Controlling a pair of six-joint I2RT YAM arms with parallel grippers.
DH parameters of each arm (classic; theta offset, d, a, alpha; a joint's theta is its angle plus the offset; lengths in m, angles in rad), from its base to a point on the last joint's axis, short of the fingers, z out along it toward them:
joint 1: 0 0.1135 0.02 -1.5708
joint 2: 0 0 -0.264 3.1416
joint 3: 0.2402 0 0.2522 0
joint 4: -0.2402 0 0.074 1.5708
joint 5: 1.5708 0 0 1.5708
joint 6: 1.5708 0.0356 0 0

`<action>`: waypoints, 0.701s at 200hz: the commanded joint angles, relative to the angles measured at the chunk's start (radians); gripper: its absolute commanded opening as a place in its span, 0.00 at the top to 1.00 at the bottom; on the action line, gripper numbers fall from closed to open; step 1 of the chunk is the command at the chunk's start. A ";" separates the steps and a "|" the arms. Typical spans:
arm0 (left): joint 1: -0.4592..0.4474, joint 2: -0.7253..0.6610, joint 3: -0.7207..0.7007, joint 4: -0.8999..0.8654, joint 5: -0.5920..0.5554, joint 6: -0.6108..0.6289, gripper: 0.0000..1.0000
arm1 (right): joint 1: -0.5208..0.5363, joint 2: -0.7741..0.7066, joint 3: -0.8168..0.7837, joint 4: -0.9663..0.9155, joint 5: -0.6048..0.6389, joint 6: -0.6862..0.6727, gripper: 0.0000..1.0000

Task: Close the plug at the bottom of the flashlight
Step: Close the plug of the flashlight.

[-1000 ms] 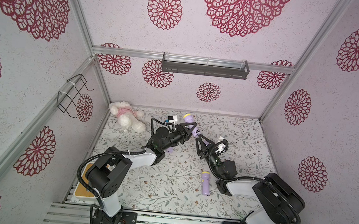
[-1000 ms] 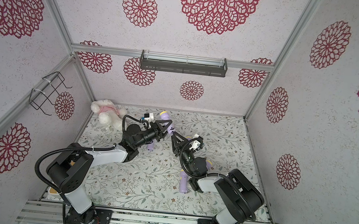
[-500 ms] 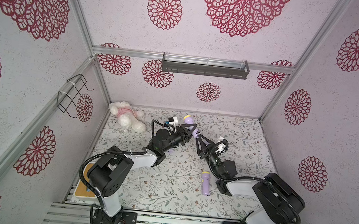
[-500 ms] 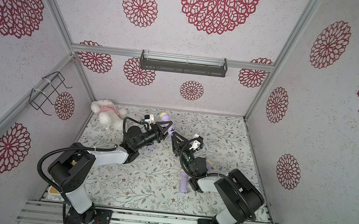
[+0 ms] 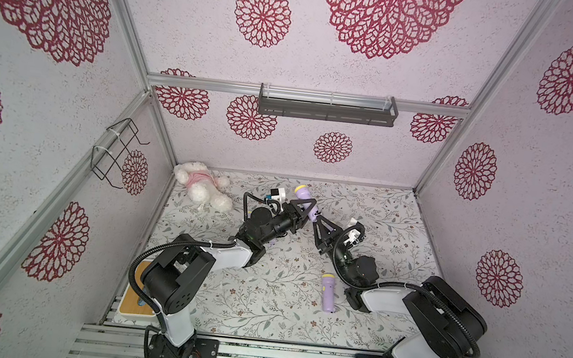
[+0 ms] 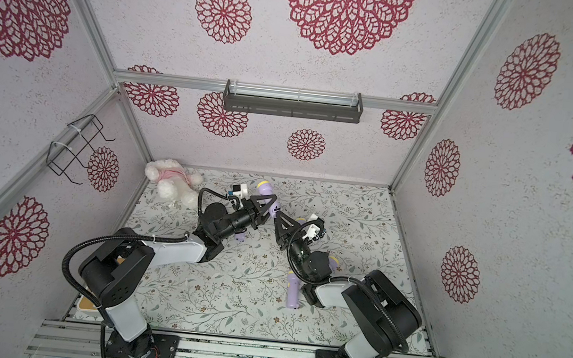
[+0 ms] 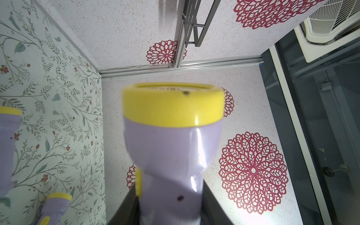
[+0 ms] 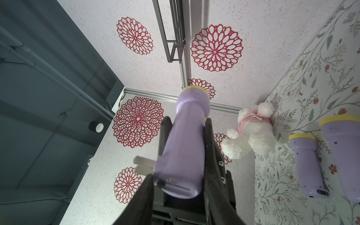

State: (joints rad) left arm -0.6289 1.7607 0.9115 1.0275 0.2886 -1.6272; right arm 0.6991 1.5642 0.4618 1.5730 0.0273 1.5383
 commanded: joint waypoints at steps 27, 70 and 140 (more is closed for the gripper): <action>-0.006 0.006 0.006 0.064 -0.007 -0.015 1.00 | -0.002 -0.025 0.026 0.114 0.021 -0.001 0.58; -0.006 0.014 0.006 0.079 -0.010 -0.024 1.00 | -0.001 -0.035 0.014 0.114 0.043 -0.006 0.58; -0.010 0.018 0.009 0.089 -0.008 -0.030 1.00 | 0.002 -0.021 0.026 0.114 0.035 0.000 0.61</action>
State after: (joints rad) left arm -0.6323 1.7695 0.9115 1.0546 0.2768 -1.6421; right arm 0.6991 1.5631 0.4618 1.5742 0.0521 1.5383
